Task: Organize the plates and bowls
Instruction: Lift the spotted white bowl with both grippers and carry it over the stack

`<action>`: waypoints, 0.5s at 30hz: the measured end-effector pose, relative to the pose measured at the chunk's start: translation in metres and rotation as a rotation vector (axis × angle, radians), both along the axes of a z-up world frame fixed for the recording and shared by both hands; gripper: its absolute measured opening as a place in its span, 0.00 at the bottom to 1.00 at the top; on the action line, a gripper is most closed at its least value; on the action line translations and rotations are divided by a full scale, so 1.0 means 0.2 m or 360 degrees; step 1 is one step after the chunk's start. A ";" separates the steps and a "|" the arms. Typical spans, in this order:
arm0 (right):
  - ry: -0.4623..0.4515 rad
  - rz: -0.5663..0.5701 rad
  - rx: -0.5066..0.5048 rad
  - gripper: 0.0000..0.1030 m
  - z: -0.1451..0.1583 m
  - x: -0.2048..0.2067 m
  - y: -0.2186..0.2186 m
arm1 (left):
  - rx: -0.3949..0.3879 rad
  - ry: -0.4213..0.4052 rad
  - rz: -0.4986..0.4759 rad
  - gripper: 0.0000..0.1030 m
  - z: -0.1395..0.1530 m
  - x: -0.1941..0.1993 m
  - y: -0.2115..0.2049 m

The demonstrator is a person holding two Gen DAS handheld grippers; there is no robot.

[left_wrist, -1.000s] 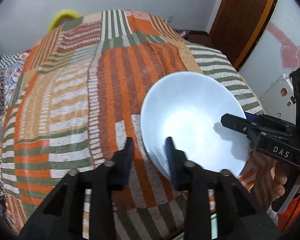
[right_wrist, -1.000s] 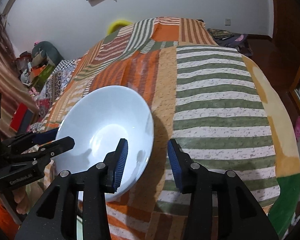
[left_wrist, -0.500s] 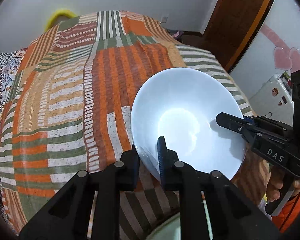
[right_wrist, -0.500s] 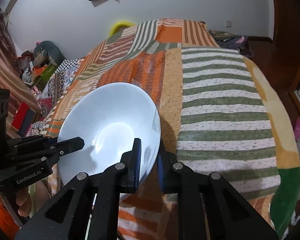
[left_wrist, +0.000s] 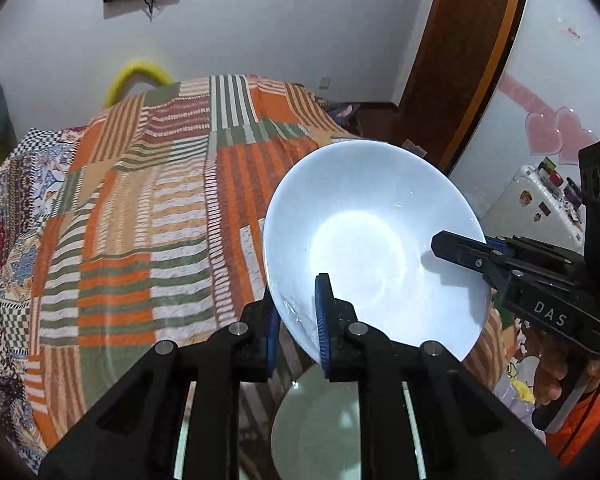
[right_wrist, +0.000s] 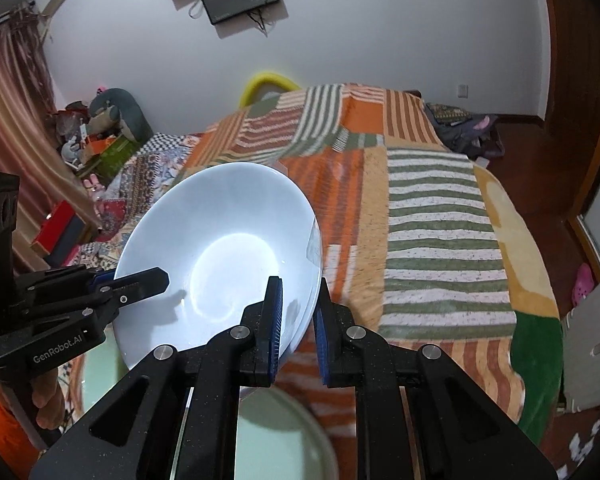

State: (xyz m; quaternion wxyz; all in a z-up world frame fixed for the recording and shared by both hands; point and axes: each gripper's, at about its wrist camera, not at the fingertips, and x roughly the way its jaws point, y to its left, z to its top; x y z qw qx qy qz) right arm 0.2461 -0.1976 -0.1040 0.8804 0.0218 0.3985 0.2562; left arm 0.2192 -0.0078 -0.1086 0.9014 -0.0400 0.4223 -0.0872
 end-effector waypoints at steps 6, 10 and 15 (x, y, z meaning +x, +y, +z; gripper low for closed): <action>-0.0060 0.0036 0.0006 0.14 0.05 -0.14 0.07 | -0.0024 -0.0046 0.0036 0.15 0.07 -0.21 0.08; -0.0082 0.0069 0.0015 0.14 0.06 -0.21 0.12 | -0.0039 -0.0069 0.0065 0.15 0.10 -0.34 0.15; -0.0101 0.0112 0.0013 0.14 0.07 -0.29 0.22 | -0.0044 -0.0088 0.0112 0.15 0.12 -0.48 0.24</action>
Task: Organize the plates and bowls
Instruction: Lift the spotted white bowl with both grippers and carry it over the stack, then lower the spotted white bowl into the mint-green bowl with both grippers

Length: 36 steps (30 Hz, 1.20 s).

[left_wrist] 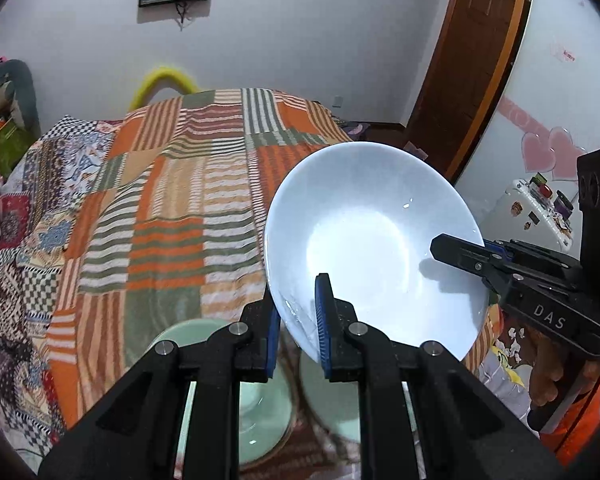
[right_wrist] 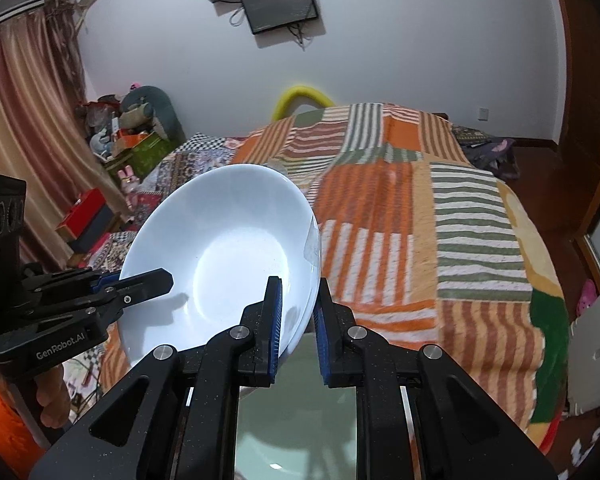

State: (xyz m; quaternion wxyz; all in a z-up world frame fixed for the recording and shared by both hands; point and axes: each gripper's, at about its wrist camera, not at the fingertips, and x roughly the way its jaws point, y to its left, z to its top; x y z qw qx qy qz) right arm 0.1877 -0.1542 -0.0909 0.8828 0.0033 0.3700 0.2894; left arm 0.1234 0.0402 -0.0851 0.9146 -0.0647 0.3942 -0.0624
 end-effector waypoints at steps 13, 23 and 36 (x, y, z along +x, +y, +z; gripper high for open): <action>0.0019 0.0162 -0.0017 0.16 -0.08 -0.16 0.28 | 0.0035 -0.0003 0.0177 0.15 -0.04 -0.25 0.29; 0.0070 0.0233 -0.0034 0.16 -0.20 -0.25 0.44 | -0.0027 0.0064 0.0294 0.15 -0.19 -0.33 0.45; 0.0209 0.0236 -0.0078 0.17 -0.35 -0.27 0.51 | -0.0024 0.0209 0.0329 0.15 -0.41 -0.31 0.51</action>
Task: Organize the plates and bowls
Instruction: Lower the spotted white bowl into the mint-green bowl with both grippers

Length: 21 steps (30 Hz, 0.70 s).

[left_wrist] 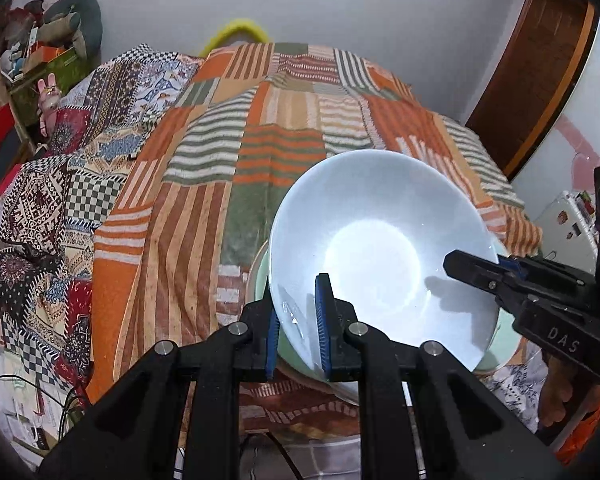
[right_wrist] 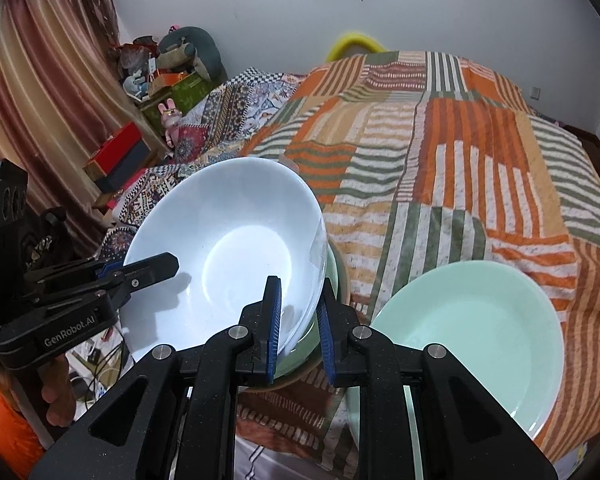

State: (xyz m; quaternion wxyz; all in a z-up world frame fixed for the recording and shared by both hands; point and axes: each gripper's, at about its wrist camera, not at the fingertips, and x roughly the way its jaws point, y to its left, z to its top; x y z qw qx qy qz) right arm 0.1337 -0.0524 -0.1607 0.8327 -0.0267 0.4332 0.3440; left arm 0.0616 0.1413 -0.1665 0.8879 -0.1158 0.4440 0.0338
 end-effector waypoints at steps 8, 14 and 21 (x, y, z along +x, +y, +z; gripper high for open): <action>0.0067 0.0011 -0.0044 0.17 -0.08 0.00 0.04 | 0.0036 0.0097 0.0016 0.15 -0.13 0.02 0.01; 0.0101 0.0017 -0.0046 0.18 -0.11 0.01 0.05 | -0.0003 0.0144 0.0040 0.15 -0.20 0.04 0.04; 0.0110 0.0043 -0.0063 0.18 -0.14 0.01 0.07 | 0.0011 0.0150 0.0064 0.15 -0.23 0.04 0.06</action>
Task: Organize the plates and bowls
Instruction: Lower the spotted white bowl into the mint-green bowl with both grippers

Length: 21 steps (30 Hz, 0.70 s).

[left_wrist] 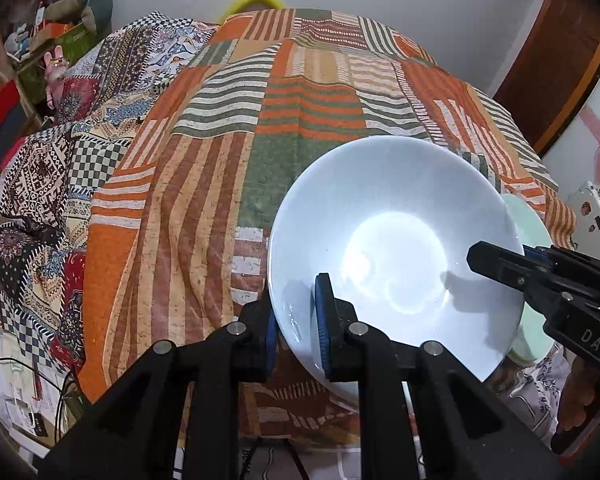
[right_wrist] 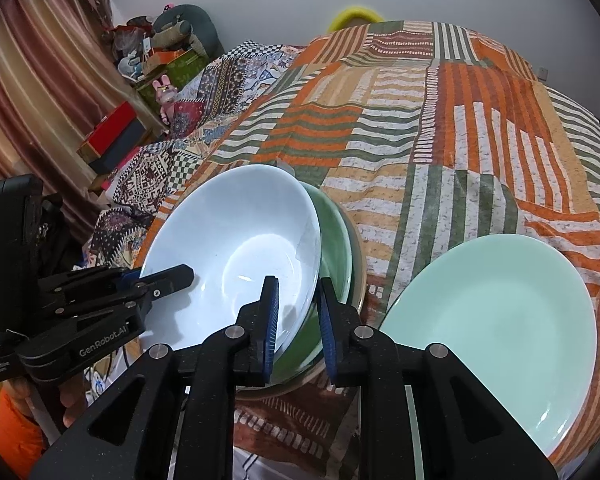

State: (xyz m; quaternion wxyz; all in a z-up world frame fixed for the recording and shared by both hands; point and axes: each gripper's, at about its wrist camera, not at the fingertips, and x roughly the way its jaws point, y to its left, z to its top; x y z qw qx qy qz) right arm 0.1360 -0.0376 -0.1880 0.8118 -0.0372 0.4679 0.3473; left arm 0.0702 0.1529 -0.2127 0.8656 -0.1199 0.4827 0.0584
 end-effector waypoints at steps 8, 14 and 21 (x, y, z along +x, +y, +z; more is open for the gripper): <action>-0.0078 0.0028 -0.0068 0.19 -0.01 -0.01 0.04 | 0.0069 -0.0002 0.0001 0.17 -0.02 0.01 -0.01; -0.0138 0.0048 -0.0121 0.19 0.00 -0.02 0.06 | 0.0072 0.0009 0.0002 0.17 -0.02 0.02 -0.01; -0.0120 0.0018 -0.0078 0.20 0.03 0.00 0.02 | 0.0091 -0.0053 0.0000 0.20 0.05 0.01 0.00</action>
